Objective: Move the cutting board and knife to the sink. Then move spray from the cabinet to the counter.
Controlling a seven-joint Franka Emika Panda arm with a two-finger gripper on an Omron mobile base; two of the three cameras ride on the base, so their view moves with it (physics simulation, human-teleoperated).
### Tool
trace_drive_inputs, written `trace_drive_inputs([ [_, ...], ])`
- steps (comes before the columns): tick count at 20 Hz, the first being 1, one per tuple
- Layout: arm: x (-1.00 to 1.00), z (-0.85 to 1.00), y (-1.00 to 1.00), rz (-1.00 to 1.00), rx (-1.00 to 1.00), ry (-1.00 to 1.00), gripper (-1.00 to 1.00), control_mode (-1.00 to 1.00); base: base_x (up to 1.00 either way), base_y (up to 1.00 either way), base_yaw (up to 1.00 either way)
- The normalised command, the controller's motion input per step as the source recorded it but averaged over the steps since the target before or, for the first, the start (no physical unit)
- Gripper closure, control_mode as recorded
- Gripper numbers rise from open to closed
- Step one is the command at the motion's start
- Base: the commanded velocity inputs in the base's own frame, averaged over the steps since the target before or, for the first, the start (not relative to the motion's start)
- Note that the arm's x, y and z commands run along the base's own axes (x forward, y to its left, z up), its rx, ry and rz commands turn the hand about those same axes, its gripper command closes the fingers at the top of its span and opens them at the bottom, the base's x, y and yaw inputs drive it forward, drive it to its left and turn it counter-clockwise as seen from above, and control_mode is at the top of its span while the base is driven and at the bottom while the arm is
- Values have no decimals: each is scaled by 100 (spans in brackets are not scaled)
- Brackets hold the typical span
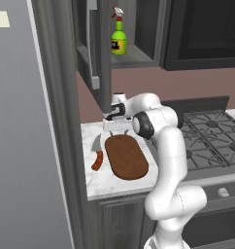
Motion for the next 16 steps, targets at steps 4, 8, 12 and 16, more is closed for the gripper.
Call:
trace_drive_inputs([
  [4,0,-23,0,0,0,0,-100,-100,0,0,0],
  [8,3,-8,0,0,0,0,-100,-100,0,0,0],
  [12,3,0,0,0,0,-1,-100,-100,0,0,0],
  [16,11,0,0,0,0,-2,-100,-100,0,0,0],
])
